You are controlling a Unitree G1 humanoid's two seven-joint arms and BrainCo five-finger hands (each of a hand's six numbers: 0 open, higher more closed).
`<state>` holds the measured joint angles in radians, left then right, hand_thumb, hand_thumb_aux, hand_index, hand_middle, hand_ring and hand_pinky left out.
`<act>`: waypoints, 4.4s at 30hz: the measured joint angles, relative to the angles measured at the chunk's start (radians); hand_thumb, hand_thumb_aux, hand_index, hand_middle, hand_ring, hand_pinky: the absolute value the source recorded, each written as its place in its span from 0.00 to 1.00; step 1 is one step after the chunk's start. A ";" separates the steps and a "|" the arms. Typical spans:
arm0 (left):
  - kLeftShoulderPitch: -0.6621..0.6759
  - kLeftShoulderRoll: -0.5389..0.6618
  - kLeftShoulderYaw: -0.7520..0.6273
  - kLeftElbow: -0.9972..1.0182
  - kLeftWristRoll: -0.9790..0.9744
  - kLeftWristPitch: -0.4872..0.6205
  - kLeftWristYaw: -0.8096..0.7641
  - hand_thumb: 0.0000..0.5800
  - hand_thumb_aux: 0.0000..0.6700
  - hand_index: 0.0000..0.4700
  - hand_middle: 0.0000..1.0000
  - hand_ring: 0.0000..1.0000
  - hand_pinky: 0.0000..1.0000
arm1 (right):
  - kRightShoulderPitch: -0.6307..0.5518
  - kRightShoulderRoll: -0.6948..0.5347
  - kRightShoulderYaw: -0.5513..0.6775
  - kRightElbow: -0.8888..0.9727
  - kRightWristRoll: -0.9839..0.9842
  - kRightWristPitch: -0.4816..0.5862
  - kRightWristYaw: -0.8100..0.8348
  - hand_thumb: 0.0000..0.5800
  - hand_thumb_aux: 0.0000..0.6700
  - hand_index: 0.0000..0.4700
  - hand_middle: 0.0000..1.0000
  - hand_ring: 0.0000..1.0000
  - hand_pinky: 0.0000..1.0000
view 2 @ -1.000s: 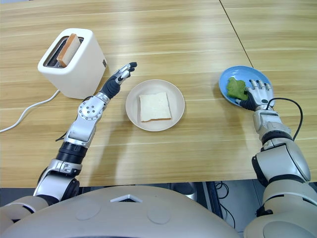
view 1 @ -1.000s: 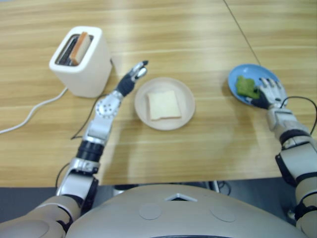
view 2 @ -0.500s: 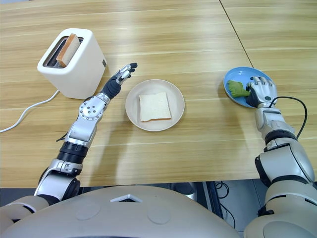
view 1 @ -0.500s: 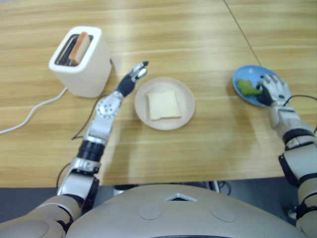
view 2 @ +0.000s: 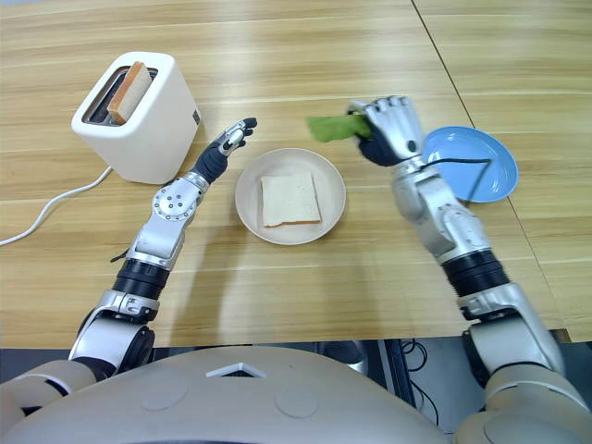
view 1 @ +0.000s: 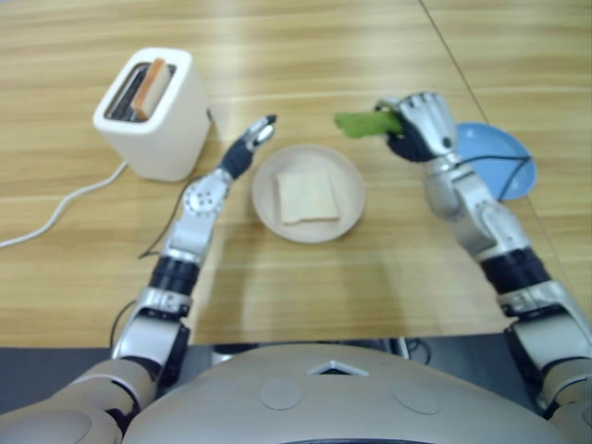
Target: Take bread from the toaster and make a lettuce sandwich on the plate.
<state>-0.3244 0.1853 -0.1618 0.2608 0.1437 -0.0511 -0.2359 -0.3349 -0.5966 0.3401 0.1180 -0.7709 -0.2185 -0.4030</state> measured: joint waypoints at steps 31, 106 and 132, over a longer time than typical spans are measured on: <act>-0.021 -0.012 -0.009 0.091 0.012 -0.027 0.016 0.00 0.00 0.00 0.00 0.00 0.00 | 0.136 0.065 0.144 0.077 -0.071 -0.090 0.221 0.00 0.00 0.00 0.00 0.00 0.00; -0.234 -0.001 0.027 0.316 -0.273 -0.045 -0.253 1.00 1.00 0.98 1.00 1.00 1.00 | 0.232 0.130 -0.530 -0.055 0.629 -0.182 0.371 0.00 0.00 0.00 0.00 0.00 0.00; -0.326 -0.051 0.025 0.672 -0.123 -0.155 -0.303 1.00 1.00 0.98 1.00 1.00 1.00 | 0.213 0.153 -0.349 0.003 0.345 -0.203 0.351 0.00 0.00 0.00 0.00 0.00 0.00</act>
<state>-0.6505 0.1339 -0.1365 0.9332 0.0208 -0.2063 -0.5389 -0.1219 -0.4439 -0.0089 0.1214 -0.4257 -0.4215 -0.0521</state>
